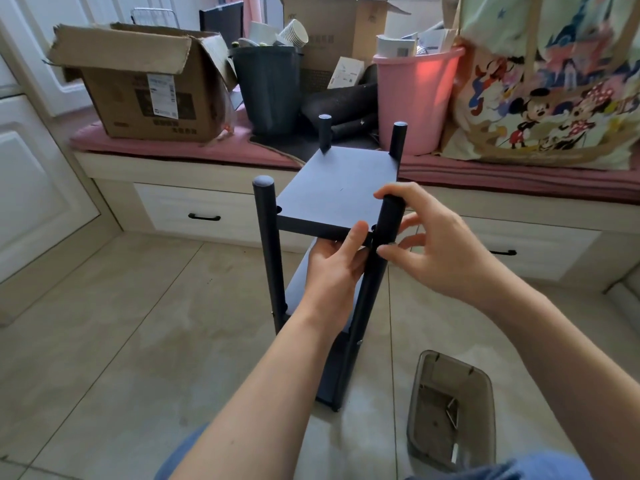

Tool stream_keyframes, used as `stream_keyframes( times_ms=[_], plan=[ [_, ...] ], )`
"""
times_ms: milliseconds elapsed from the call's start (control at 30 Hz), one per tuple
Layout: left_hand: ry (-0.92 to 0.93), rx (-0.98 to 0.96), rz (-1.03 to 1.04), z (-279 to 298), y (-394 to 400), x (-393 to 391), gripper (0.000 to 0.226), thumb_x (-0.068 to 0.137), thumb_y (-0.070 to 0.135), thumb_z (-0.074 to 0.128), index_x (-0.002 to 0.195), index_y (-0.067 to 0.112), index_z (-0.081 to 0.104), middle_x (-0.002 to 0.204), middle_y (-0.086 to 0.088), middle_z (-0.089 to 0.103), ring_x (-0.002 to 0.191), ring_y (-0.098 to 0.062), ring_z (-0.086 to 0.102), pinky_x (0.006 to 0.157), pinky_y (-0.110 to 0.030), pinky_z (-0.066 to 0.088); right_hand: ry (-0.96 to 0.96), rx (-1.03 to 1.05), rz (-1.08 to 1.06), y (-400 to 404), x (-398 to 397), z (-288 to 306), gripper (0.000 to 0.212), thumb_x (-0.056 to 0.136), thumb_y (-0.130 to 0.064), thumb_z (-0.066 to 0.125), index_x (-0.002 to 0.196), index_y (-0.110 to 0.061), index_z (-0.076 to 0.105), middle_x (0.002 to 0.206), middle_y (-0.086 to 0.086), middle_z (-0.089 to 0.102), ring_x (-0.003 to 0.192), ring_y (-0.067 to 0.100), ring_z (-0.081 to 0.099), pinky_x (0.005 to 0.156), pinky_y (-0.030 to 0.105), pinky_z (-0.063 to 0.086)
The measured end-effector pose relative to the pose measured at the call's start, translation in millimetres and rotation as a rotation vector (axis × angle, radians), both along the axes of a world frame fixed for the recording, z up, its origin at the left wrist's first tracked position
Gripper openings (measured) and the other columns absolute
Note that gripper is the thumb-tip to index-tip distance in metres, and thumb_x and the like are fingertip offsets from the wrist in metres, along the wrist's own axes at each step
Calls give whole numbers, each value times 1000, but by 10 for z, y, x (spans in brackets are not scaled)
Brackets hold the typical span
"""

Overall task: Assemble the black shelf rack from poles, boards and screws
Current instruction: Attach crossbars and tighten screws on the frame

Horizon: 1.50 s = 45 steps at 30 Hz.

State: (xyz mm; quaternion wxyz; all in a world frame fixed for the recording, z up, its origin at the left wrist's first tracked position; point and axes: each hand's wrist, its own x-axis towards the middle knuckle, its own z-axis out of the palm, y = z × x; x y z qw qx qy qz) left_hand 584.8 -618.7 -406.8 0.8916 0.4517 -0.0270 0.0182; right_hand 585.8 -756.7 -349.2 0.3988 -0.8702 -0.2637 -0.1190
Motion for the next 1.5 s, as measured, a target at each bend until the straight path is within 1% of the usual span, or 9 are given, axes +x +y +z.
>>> stream_keyframes(
  times_ms=[133,233,500,733,1033,1133,1233,1367,1500],
  plan=[
    [13,9,3,10,-40,-23,10,100,19,59,107,18,66,115,-17,72,109,-37,69,95,-36,57,-33,-11,37,-111,58,8,57,79,4,76,126,-22,54,108,-9,57,88,11,63,81,27,57],
    [33,12,25,-13,-39,-9,19,96,25,64,113,18,63,117,-18,71,107,-34,70,92,-36,58,-18,-5,111,-165,95,16,61,79,5,76,127,-24,53,108,-8,60,94,12,64,83,26,57],
    [44,1,52,-42,-60,19,28,89,32,69,114,22,61,101,1,77,102,-26,73,78,-27,59,-14,31,203,-233,175,-23,66,78,9,75,128,-28,54,108,-7,64,100,20,66,86,32,58],
    [54,-19,62,-71,-95,41,12,93,27,69,103,23,65,92,3,77,97,-26,74,83,-35,59,-111,-75,127,-280,188,17,72,75,-5,80,131,-37,50,121,-13,60,89,14,66,82,30,57],
    [66,14,108,-70,-138,75,24,87,31,74,107,21,64,95,2,76,101,-28,73,97,-48,55,-85,-98,75,-290,161,62,70,75,-7,79,132,-35,49,133,-9,54,82,11,63,75,20,56],
    [64,15,114,-77,-145,69,24,88,30,73,109,20,64,100,-1,75,104,-30,72,100,-50,53,-76,-68,42,-257,118,20,70,77,-2,78,131,-35,48,125,-16,54,84,8,67,72,27,60],
    [61,-3,118,-62,-159,74,20,90,27,72,107,19,64,101,-2,76,105,-30,71,102,-49,52,8,61,-141,-251,53,-82,57,79,-18,79,124,-25,46,107,-14,58,76,10,70,62,32,59],
    [61,-23,129,-73,-226,40,9,90,26,73,96,23,68,95,2,76,104,-28,72,101,-46,53,77,107,-291,-201,-53,-176,17,87,-28,72,90,-18,59,76,0,68,57,12,68,44,22,52],
    [56,2,140,-84,-263,25,14,89,31,74,79,40,73,97,5,76,103,-24,72,96,-41,54,45,77,-340,-102,-166,-207,15,91,-26,67,83,-14,65,63,-1,69,48,6,65,44,19,50]
  ],
)
